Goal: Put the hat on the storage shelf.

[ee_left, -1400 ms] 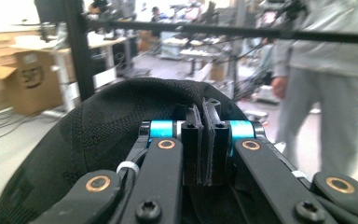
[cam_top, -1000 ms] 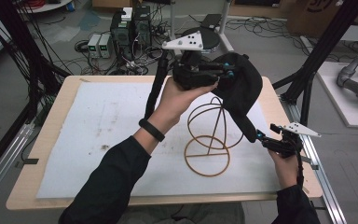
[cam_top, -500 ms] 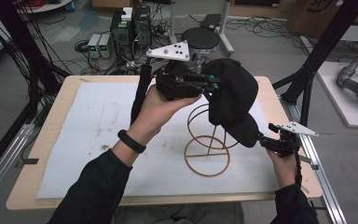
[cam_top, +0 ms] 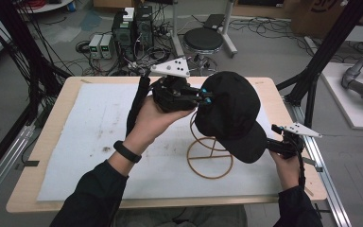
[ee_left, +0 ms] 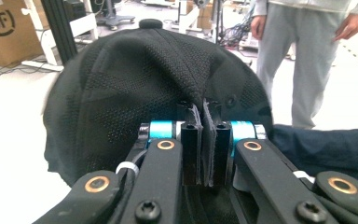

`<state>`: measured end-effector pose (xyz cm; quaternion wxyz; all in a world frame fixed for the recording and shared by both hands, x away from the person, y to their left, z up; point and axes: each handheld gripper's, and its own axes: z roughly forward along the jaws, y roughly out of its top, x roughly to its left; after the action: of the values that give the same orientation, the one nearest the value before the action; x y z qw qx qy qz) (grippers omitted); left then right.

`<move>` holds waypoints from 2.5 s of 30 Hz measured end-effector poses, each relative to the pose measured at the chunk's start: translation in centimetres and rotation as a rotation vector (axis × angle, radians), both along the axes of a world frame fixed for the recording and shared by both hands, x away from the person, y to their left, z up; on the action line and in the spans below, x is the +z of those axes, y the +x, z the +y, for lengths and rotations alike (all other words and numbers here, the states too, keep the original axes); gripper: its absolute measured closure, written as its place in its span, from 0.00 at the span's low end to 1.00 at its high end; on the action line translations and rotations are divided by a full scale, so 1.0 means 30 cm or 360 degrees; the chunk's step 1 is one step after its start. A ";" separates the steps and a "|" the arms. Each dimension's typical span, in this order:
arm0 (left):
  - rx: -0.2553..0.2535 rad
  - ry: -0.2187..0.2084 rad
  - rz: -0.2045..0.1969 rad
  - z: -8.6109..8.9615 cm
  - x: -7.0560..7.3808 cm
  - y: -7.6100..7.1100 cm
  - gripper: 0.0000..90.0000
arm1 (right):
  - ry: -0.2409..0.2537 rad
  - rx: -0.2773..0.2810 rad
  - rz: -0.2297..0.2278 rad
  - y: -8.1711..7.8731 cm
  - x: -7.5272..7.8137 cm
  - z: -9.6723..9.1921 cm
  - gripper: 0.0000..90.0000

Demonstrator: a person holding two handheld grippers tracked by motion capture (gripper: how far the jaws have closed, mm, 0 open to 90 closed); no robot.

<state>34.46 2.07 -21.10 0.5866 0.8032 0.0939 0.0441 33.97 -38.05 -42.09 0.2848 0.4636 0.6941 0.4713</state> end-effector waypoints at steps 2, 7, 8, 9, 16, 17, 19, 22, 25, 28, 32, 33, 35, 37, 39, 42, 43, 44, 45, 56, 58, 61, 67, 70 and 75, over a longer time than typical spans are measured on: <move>0.0008 0.0007 -0.0002 0.002 -0.011 -0.002 0.95 | 0.0000 -0.0001 0.0008 0.001 -0.001 0.000 0.32; 0.0029 0.0006 0.0016 0.021 -0.056 -0.004 0.86 | -0.0002 -0.0001 0.0007 0.001 -0.002 -0.003 0.32; 0.0041 -0.0039 0.0031 0.030 -0.067 -0.004 0.86 | -0.0001 -0.0003 0.0006 0.001 -0.002 -0.003 0.32; 0.0031 -0.0102 0.0050 0.052 -0.079 -0.001 0.76 | 0.0003 -0.0003 0.0010 0.001 -0.001 -0.005 0.32; 0.0076 -0.0204 0.0049 0.147 -0.110 0.013 0.53 | 0.0001 0.0008 0.0009 0.004 -0.002 0.002 0.32; 0.0109 -0.0218 0.0046 0.184 -0.127 0.015 0.50 | 0.0006 0.0008 0.0013 0.005 -0.003 0.004 0.32; 0.0133 -0.0229 0.0041 0.225 -0.147 0.016 0.48 | -0.0002 0.0013 0.0007 0.008 -0.003 0.006 0.32; 0.0168 -0.0233 0.0032 0.267 -0.167 0.019 0.44 | 0.0006 0.0012 0.0014 0.010 -0.002 0.010 0.32; 0.0226 -0.0225 0.0032 0.332 -0.201 0.023 0.40 | 0.0006 0.0018 0.0017 0.017 -0.003 0.015 0.32; 0.0285 -0.0239 0.0034 0.398 -0.238 0.023 0.37 | 0.0008 0.0021 0.0014 0.023 -0.003 0.020 0.32; 0.0378 -0.0227 0.0006 0.475 -0.281 0.017 0.33 | 0.0015 0.0027 0.0018 0.030 -0.004 0.027 0.32; 0.0397 -0.0223 0.0004 0.493 -0.292 0.017 0.33 | 0.0015 0.0027 0.0018 0.030 -0.004 0.027 0.32; 0.0448 -0.0222 0.0005 0.537 -0.329 0.015 0.31 | 0.0013 0.0038 0.0019 0.032 -0.005 0.033 0.32; 0.0463 -0.0224 0.0008 0.550 -0.343 0.014 0.30 | 0.0007 0.0040 0.0012 0.033 -0.005 0.034 0.32; 0.0508 -0.0212 0.0012 0.573 -0.369 0.015 0.29 | 0.0010 0.0038 0.0019 0.031 -0.005 0.036 0.32; 0.0565 -0.0189 0.0003 0.601 -0.407 0.013 0.28 | 0.0018 0.0031 0.0020 0.028 -0.006 0.032 0.32; 0.0589 -0.0163 -0.0002 0.606 -0.419 0.012 0.28 | 0.0008 0.0031 0.0015 0.028 -0.007 0.029 0.32; 0.0609 -0.0145 -0.0012 0.610 -0.431 0.011 0.28 | 0.0013 0.0025 0.0020 0.027 -0.007 0.028 0.32; 0.0620 -0.0139 -0.0011 0.615 -0.443 0.010 0.28 | 0.0013 0.0025 0.0020 0.027 -0.007 0.028 0.32; 0.0767 -0.0034 0.0008 0.665 -0.560 0.027 0.27 | 0.0025 0.0020 0.0021 0.021 -0.011 0.016 0.31; 0.0794 -0.0020 0.0006 0.671 -0.583 0.028 0.27 | 0.0030 0.0016 0.0028 0.023 -0.012 0.016 0.31; 0.0807 0.0022 0.0050 0.676 -0.613 0.036 0.27 | 0.0032 0.0016 0.0021 0.026 -0.013 0.016 0.31; 0.0814 0.0020 0.0049 0.682 -0.624 0.031 0.27 | 0.0038 0.0010 0.0013 0.026 -0.011 0.019 0.30; 0.0824 0.0022 0.0046 0.686 -0.624 0.028 0.28 | 0.0037 0.0017 0.0014 0.029 -0.012 0.023 0.30; 0.0861 0.0019 0.0050 0.707 -0.630 0.021 0.29 | 0.0031 0.0022 0.0015 0.033 -0.013 0.027 0.30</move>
<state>35.09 23.29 -40.01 0.5472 0.7529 0.3140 0.1874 34.94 -37.23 -42.48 0.2737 0.4639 0.6940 0.4779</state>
